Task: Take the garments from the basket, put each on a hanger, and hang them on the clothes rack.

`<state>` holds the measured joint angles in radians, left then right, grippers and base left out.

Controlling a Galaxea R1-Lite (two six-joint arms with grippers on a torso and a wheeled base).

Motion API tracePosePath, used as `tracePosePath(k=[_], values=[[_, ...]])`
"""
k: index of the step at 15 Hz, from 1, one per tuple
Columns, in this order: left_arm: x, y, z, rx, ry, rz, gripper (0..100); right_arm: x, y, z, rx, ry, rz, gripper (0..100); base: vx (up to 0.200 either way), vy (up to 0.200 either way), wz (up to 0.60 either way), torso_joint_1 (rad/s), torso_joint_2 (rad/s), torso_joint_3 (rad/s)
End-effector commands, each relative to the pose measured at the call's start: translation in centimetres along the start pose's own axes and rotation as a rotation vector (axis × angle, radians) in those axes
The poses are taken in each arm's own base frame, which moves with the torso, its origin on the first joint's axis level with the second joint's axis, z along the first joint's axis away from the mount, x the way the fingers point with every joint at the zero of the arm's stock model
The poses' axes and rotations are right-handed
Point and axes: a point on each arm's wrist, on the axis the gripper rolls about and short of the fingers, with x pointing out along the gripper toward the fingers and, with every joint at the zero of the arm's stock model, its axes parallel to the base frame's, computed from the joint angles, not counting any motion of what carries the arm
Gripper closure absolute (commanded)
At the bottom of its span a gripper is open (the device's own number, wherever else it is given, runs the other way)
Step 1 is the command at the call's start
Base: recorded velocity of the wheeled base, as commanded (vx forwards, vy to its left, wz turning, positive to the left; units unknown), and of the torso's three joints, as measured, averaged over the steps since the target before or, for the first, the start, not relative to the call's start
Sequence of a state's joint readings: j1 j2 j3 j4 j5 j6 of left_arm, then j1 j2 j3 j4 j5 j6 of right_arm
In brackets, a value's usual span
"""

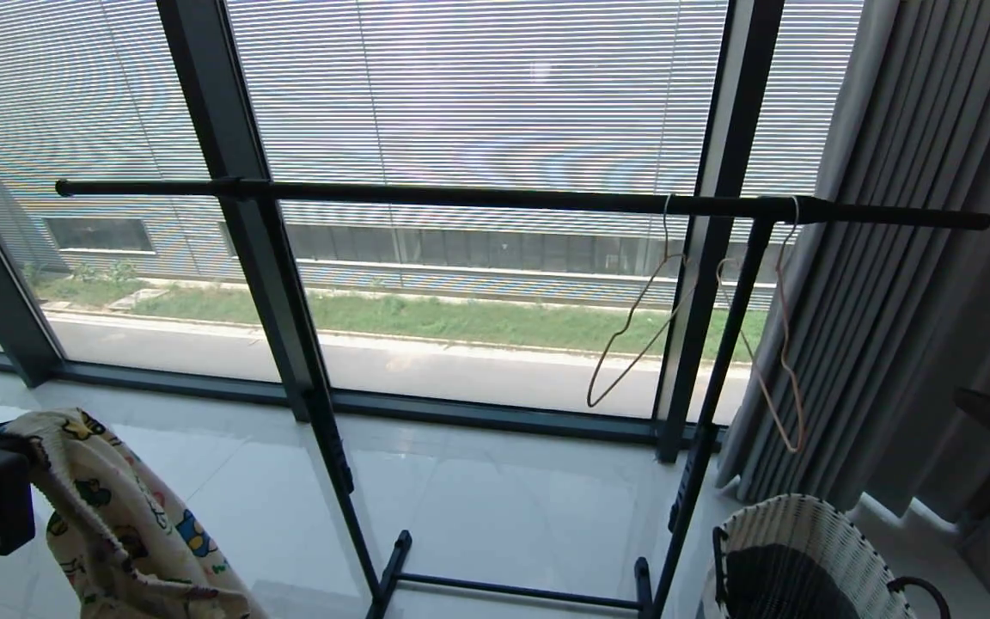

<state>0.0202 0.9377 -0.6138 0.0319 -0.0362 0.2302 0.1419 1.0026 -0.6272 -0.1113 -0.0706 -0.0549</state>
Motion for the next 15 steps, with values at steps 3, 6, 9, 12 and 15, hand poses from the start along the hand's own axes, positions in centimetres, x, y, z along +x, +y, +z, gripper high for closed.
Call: tracePosePath(k=[3,6,9,12,15], values=[[0.2,-0.2,-0.1,0.003,0.008,-0.016,100,2.1,0.6,-0.4,-0.002,0.065,0.030,0,0.200,0.000,0.00,-0.001,0.01,-0.001],[0.4,-0.2,-0.3,0.001,0.017,-0.021,100,3.6,1.5,-0.4,0.003,0.090,0.073,0,0.067,0.000,0.00,0.002,0.00,0.002],[0.4,-0.3,-0.5,0.001,0.025,-0.023,100,5.0,2.1,-1.2,0.042,0.155,0.086,0,0.000,0.000,0.00,0.000,0.00,0.000],[0.4,-0.2,-0.5,-0.004,0.027,-0.020,100,7.5,3.7,-2.2,0.120,0.243,0.012,0,0.000,0.000,0.00,0.000,0.00,0.000],[0.4,-0.3,-0.5,-0.004,0.027,-0.020,100,10.5,5.8,-2.9,0.133,0.230,-0.048,0,0.000,0.000,0.00,0.000,0.00,0.000]])
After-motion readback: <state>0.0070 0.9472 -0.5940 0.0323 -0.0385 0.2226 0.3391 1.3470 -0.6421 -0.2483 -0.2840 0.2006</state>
